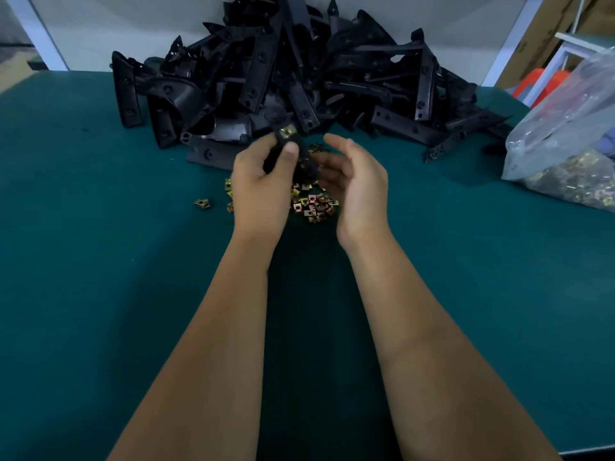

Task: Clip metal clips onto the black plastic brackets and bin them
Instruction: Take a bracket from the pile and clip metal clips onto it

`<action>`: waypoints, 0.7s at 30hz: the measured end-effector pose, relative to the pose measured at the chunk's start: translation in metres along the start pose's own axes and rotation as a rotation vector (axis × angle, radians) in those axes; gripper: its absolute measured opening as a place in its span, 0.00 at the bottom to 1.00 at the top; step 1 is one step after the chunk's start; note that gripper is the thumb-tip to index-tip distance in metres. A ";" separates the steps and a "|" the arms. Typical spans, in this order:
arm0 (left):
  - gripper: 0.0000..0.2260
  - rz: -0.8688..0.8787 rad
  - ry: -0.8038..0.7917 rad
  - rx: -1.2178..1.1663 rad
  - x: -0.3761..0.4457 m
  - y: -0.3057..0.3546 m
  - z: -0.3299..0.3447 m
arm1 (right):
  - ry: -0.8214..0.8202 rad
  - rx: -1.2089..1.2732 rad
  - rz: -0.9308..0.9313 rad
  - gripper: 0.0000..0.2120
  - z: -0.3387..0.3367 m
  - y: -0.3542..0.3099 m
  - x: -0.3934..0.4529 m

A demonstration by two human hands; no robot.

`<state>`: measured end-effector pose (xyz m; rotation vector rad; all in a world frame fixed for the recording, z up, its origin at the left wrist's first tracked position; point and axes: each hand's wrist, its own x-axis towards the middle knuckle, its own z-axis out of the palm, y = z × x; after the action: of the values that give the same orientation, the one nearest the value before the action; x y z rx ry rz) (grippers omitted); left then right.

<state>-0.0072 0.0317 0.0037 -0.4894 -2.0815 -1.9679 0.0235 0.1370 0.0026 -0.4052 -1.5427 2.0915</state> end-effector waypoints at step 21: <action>0.08 0.027 0.833 -0.378 0.024 -0.010 -0.050 | -0.879 -1.536 -0.567 0.24 0.055 0.036 -0.032</action>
<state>-0.0361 -0.0162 0.0068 0.2297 -1.1962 -2.0499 0.0136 0.0672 -0.0163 0.5369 -3.0338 0.2455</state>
